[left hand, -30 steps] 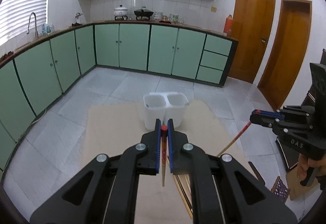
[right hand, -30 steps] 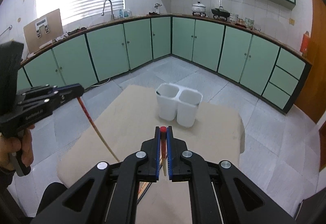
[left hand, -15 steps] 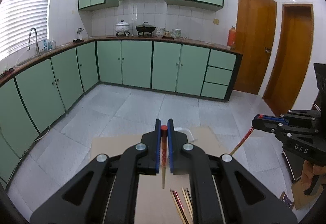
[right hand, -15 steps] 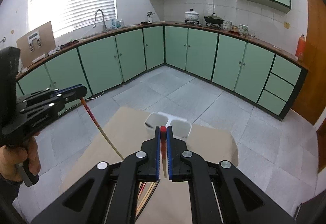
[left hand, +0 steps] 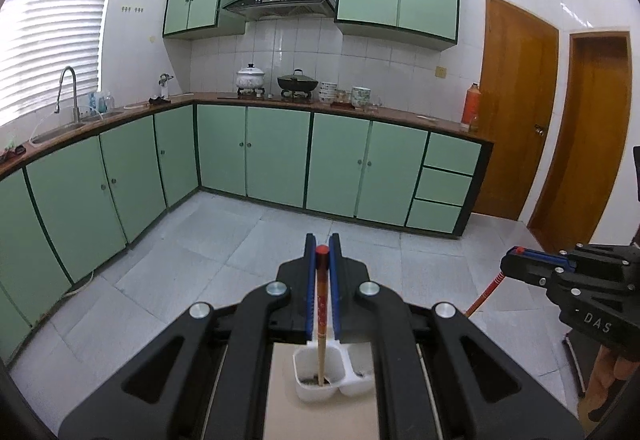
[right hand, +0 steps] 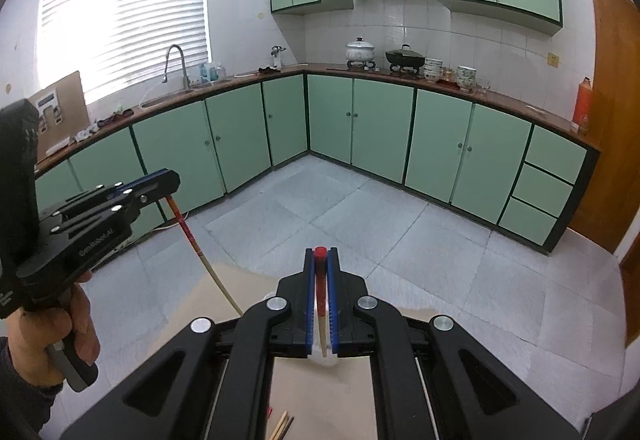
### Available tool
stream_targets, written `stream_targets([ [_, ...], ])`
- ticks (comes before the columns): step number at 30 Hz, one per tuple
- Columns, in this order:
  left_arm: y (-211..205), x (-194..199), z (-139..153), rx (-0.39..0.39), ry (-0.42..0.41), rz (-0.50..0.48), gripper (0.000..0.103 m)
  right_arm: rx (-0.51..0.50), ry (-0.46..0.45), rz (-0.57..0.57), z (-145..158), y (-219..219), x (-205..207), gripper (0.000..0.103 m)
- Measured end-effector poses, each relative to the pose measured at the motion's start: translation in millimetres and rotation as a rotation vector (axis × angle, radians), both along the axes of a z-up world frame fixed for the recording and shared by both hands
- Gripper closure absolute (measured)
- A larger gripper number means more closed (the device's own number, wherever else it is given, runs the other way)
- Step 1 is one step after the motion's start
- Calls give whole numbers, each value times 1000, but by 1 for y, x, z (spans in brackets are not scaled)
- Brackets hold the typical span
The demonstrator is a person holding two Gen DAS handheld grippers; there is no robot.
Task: Organize utensils
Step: 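Carry left tool's chopstick into the white cup while right tool carries its chopstick there, then open both tools to drop the chopsticks into the white cup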
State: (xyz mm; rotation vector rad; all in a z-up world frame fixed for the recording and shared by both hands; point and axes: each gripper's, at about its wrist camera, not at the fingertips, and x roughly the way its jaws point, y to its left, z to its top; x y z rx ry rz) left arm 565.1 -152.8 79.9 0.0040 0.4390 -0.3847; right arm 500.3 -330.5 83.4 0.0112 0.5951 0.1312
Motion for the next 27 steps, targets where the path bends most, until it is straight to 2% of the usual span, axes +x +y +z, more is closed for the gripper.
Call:
stream_targets([
  [4,-10,24,-18,12,-3,1,97,17,14,-13,-22,-9,30,97],
  [7,-14,42,-45,24,28,3,97,25,46,-15,-53,-12,48,97],
  [11,-11,57,-81,39,83,9,97,25,92,-11,-88,-12,59,97],
  [15,-5,59,-105,54,119,18,95,42,124,-15,-106,-16,58,94],
  [16,-3,57,-107,58,121,18,88,39,123,-17,-108,-17,55,86],
  [17,-2,55,-108,62,116,22,78,38,120,-16,-108,-17,52,83],
  [19,2,46,-103,78,94,31,66,41,104,-17,-105,-19,40,81],
  [22,10,29,-89,83,75,20,64,71,77,-15,-96,-26,20,81],
  [25,22,3,-78,95,46,21,50,77,47,-7,-90,-29,-7,77],
  [27,31,-21,-78,107,28,23,43,75,24,0,-94,-27,-39,76],
])
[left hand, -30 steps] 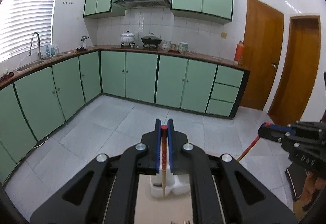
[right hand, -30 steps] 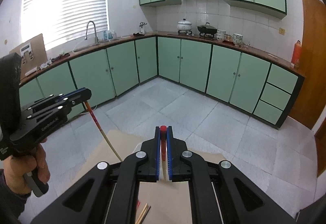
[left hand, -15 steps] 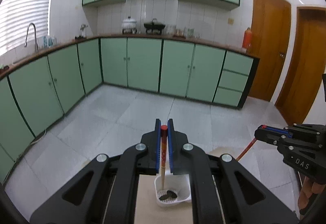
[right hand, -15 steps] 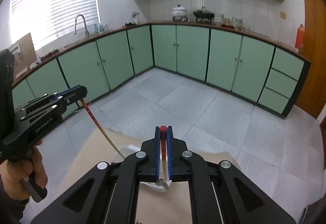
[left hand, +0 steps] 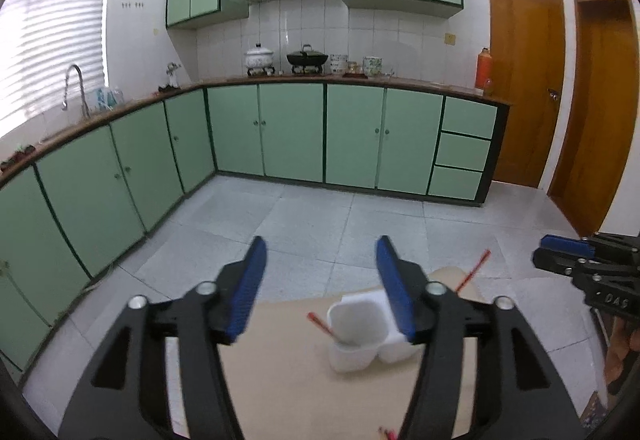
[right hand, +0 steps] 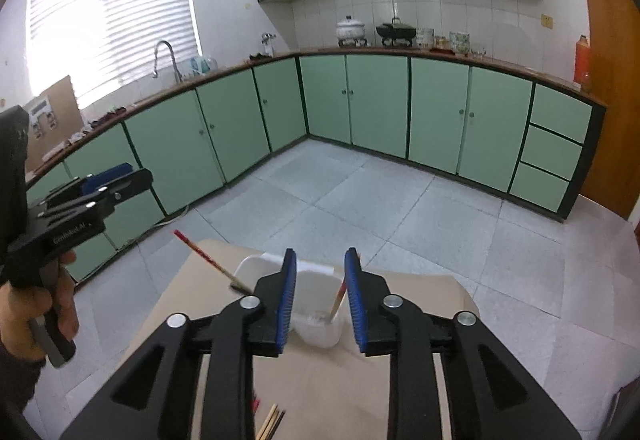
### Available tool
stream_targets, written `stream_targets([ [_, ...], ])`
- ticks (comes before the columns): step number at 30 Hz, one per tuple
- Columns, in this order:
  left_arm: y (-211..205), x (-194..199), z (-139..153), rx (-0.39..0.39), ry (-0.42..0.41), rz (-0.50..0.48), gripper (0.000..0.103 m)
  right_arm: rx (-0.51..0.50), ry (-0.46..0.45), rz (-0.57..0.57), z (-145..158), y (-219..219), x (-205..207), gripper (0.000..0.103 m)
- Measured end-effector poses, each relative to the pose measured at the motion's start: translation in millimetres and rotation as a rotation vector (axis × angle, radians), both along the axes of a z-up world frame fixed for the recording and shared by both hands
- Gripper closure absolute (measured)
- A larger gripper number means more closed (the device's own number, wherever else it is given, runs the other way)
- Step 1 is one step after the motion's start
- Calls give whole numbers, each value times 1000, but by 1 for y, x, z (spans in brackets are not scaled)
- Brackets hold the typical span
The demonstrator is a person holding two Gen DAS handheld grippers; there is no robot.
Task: Organize utensils
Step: 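Open both tools to drop the chopsticks into the white cup, then move both tools back over the remaining chopsticks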
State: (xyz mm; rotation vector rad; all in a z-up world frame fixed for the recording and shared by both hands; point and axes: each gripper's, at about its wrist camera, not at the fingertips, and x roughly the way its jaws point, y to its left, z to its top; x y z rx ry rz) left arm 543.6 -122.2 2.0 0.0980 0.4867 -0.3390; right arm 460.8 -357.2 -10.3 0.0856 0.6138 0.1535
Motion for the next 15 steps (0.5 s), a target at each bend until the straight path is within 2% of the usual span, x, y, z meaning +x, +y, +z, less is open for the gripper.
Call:
stream_targets([
  [3,15,-40,-11,28,-6,0,34,-8,-16,7,-18,10,-47,72],
  [6,33,-82,-35,48,6,5,24,-20,-9,11,-53,27,-97,69],
  [11,60,-147,-97,61,85,32,19,4,47,6,-127,58,-172,63],
  [15,86,-197,-153,37,172,71,19,40,154,36,-192,92,-215,63],
])
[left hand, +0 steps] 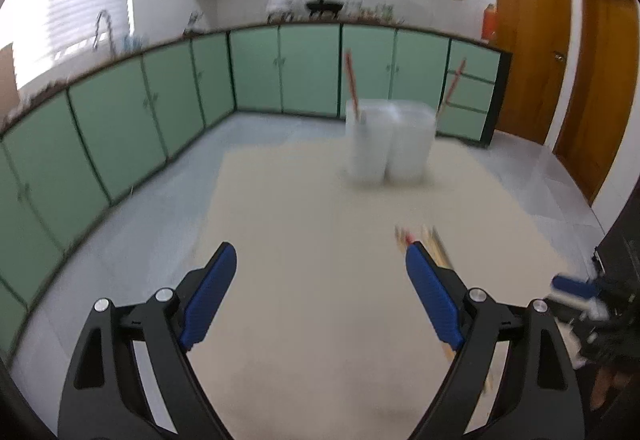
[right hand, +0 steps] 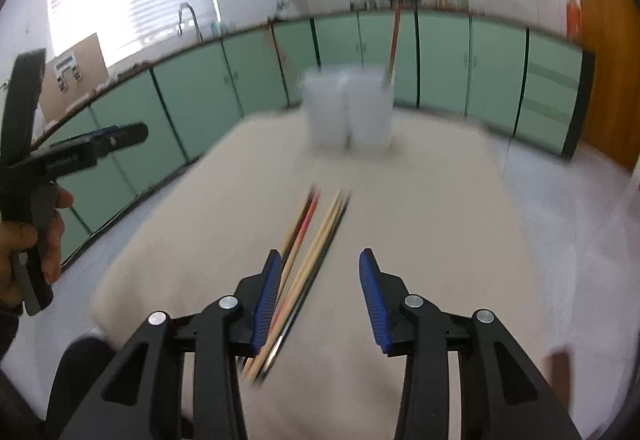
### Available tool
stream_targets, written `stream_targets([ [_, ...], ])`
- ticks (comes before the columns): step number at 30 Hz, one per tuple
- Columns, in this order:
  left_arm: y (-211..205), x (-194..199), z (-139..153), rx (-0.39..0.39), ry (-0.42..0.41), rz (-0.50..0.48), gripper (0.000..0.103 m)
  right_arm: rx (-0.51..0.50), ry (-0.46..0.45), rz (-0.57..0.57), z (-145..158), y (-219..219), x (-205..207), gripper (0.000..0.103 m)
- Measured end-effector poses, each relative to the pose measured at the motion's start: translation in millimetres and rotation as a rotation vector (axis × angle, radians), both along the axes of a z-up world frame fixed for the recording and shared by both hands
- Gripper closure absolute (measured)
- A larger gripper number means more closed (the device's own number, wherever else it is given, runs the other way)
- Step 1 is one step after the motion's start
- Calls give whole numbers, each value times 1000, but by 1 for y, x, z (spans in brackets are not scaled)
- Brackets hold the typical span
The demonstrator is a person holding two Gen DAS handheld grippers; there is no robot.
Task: Organize utensils
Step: 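Move both tools back over the remaining chopsticks, then grasp a plain wooden chopstick with left tool while right tool grasps a black chopstick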
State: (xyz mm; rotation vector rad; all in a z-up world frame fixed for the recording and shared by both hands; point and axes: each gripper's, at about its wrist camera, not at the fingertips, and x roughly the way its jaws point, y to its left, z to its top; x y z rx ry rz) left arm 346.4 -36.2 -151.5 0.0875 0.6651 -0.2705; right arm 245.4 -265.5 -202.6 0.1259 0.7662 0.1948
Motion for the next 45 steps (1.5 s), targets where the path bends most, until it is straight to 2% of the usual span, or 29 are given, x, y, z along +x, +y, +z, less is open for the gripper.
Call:
stream_targets([
  [4,22,-32,-34,-38,60,48,18,-50,61,51,-42,32,-25,63],
  [7,25,-47,-55,-55,110,54,18,-110,73,71,-57,44,-26,63],
  [11,16,-60,-71,-52,130,33,18,-122,50,19,-55,30,-16,62],
  [15,-12,-66,-87,-4,147,-38,18,-106,53,-47,-55,3,-18,61],
  [19,-42,-67,-105,21,178,-93,18,-88,56,-72,-57,-14,-24,60],
  [24,-69,-61,-124,67,211,-113,18,-38,54,-82,-60,-22,-34,59],
  [31,-83,-55,-129,94,196,-96,18,-56,43,-40,-60,-13,-34,58],
  [36,-71,-57,-127,66,194,-67,23,-68,30,-11,-60,-5,-32,58],
  [41,-64,-59,-124,39,179,-108,30,-121,6,32,-63,12,-25,58],
  [45,-59,-54,-125,34,178,-87,32,-134,-14,28,-64,16,-14,67],
])
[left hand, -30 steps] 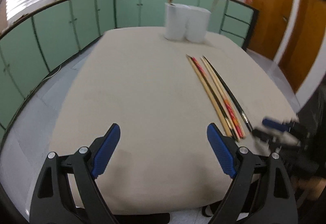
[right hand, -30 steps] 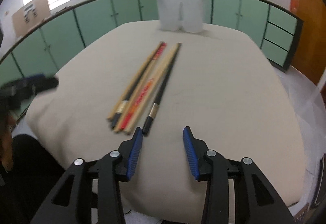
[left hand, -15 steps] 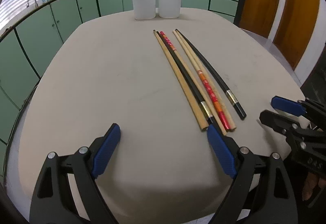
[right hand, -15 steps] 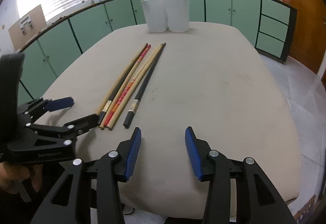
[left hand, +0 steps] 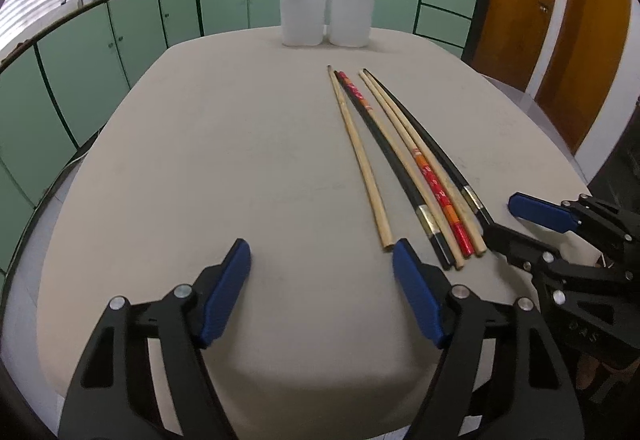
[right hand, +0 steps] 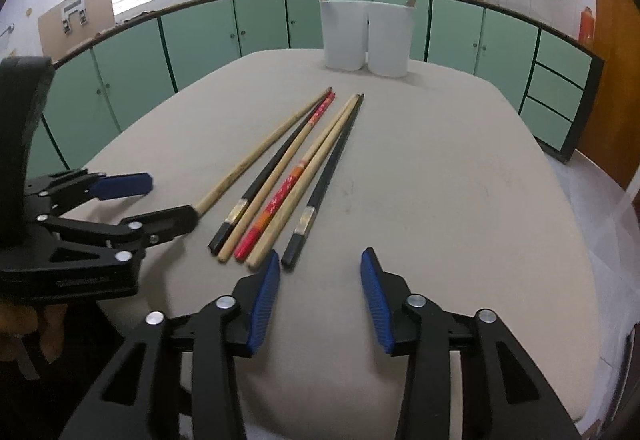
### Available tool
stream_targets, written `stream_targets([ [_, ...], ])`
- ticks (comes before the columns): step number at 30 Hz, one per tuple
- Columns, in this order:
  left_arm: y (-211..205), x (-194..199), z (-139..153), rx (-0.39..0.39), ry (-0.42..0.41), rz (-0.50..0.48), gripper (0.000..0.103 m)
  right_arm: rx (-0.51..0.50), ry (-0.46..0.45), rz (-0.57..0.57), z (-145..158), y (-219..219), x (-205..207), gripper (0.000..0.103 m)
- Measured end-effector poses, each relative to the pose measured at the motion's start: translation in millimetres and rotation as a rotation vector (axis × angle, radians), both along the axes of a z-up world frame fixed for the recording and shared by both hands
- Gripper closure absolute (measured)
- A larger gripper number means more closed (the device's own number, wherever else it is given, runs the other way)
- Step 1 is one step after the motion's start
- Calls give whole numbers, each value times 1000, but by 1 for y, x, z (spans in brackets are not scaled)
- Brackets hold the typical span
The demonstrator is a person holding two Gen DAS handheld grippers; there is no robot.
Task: Organize utensils
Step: 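Grasp a plain wooden chopstick with left tool while right tool grasps a black chopstick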
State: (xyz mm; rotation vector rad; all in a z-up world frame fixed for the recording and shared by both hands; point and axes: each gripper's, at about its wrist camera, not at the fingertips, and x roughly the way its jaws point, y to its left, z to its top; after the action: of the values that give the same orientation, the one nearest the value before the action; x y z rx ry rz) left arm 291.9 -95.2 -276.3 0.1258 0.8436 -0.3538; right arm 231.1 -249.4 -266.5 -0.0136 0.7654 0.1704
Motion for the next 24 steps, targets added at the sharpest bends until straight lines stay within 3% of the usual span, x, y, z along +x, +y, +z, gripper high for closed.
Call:
stream_targets([
  [3,0,1,0,-8,0,0,35,3,-4,-33,0,-9,5,89],
  [6,-5,0,0,-23,-4,-23,35,53,4,-54,-1,-19,5,91],
  [12,-21,3,-4,1,-33,-41,35,19,-16,-19,-2,-12,8,92],
  [15,-20,6,-4,-10,-45,-26,50,24,-18,-56,-2,-20,11,96],
  [17,-16,9,-3,-31,-46,-8,72,25,-20,-83,-2,-25,10,97],
  [20,-9,11,-3,-58,-50,21,96,22,-23,-110,-3,-27,5,97],
  [24,0,5,-4,-54,-63,84,96,20,-24,-144,-3,-29,-1,97],
])
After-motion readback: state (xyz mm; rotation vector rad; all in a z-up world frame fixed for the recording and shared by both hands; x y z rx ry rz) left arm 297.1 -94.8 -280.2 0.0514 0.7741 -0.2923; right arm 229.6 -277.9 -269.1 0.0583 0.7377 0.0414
